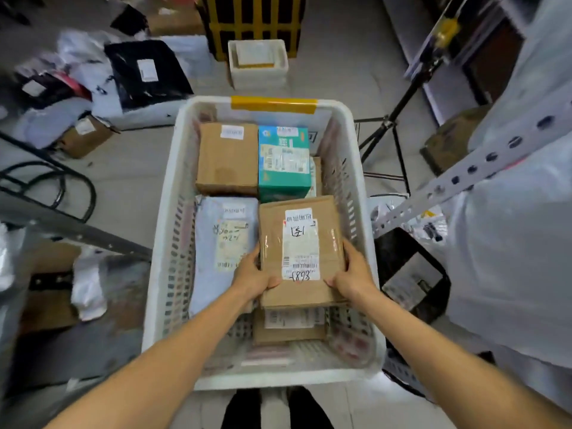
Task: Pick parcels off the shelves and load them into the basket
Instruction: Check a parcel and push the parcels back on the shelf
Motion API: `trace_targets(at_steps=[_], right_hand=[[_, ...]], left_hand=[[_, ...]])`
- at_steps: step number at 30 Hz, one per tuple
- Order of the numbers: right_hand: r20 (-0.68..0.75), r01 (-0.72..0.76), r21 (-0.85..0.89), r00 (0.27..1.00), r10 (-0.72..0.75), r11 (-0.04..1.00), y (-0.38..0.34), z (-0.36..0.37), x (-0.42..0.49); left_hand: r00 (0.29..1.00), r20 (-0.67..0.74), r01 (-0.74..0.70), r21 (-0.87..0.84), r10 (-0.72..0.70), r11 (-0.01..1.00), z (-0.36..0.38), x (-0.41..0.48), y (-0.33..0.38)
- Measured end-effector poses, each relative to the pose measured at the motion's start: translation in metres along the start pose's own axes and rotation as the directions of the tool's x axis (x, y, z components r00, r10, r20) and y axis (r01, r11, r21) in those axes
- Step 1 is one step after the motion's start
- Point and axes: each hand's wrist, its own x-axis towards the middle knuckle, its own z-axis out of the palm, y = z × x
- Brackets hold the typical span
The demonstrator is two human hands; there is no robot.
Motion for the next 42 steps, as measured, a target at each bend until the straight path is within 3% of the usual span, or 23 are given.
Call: trace_targets(at_steps=[11, 14, 18, 21, 28, 35, 42], right_hand=[[0.05, -0.042, 0.067, 0.998, 0.039, 0.997, 0.013, 0.049, 0.089], [0.01, -0.022, 0.091, 1.0, 0.021, 0.996, 0.027, 0.062, 0.094], [0.014, 0.03, 0.086, 0.999, -0.031, 0.996, 0.037, 0.074, 0.092], [0.007, 0.049, 0.068, 0.999, -0.049, 0.997, 0.038, 0.077, 0.09], [0.05, -0.008, -0.295, 0.998, 0.024, 0.955, 0.015, 0.061, 0.08], [0.126, 0.198, -0.495, 0.98, -0.156, 0.846, -0.056, 0.026, 0.008], [0.096, 0.227, -0.605, 0.972, -0.213, 0.763, -0.099, 0.004, -0.099]], left_hand=[[0.997, -0.062, -0.024, 0.215, 0.039, 0.976, -0.016, 0.084, -0.005], [0.995, -0.046, -0.073, 0.325, 0.093, 0.943, -0.017, 0.091, -0.013], [0.963, -0.154, -0.112, 0.514, 0.22, 0.85, -0.014, 0.097, -0.026], [0.967, -0.126, -0.117, 0.548, 0.22, 0.828, -0.017, 0.102, -0.033], [0.983, -0.019, -0.13, 0.636, 0.183, 0.761, -0.025, 0.07, 0.0], [0.927, 0.174, -0.343, 0.754, 0.333, 0.561, -0.044, 0.017, 0.055], [0.782, 0.479, -0.568, 0.812, 0.399, 0.137, -0.06, -0.071, 0.113]])
